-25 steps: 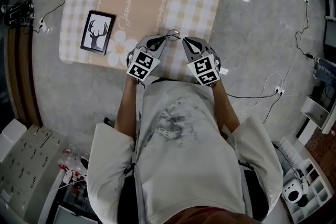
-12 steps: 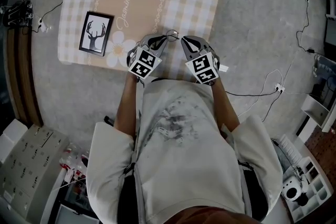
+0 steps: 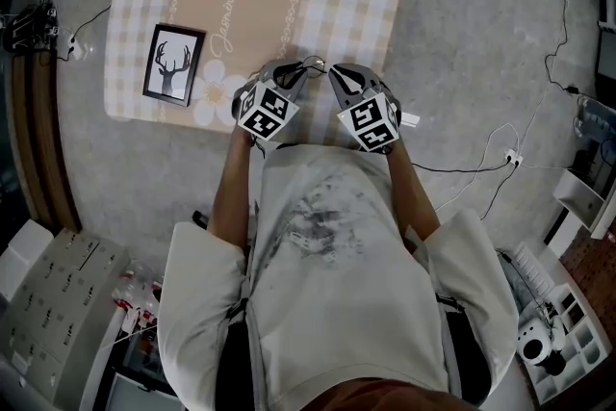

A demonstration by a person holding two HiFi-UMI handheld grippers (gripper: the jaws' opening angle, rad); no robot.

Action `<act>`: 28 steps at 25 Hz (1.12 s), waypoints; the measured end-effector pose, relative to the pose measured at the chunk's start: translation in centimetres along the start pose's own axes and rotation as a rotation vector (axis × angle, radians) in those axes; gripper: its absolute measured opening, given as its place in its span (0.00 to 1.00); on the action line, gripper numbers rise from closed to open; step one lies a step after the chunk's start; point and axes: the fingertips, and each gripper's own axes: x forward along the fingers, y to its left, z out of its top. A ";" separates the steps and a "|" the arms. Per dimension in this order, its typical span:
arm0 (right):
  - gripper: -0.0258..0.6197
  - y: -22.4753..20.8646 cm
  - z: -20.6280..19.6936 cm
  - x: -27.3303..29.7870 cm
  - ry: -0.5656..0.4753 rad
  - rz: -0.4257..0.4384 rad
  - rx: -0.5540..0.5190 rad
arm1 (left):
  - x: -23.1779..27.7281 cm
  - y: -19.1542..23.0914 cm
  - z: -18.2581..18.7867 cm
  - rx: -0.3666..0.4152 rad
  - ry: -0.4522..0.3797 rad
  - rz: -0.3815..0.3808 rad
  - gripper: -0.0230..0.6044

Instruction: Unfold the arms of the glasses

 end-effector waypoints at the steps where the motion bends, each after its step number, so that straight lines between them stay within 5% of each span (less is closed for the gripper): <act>1: 0.07 0.0 0.0 0.1 0.001 0.001 0.000 | 0.1 0.0 -0.1 0.004 0.004 -0.003 0.13; 28: 0.15 -0.3 -0.4 1.9 0.041 0.036 -0.018 | 2.1 -0.4 -1.8 0.064 0.092 -0.065 0.17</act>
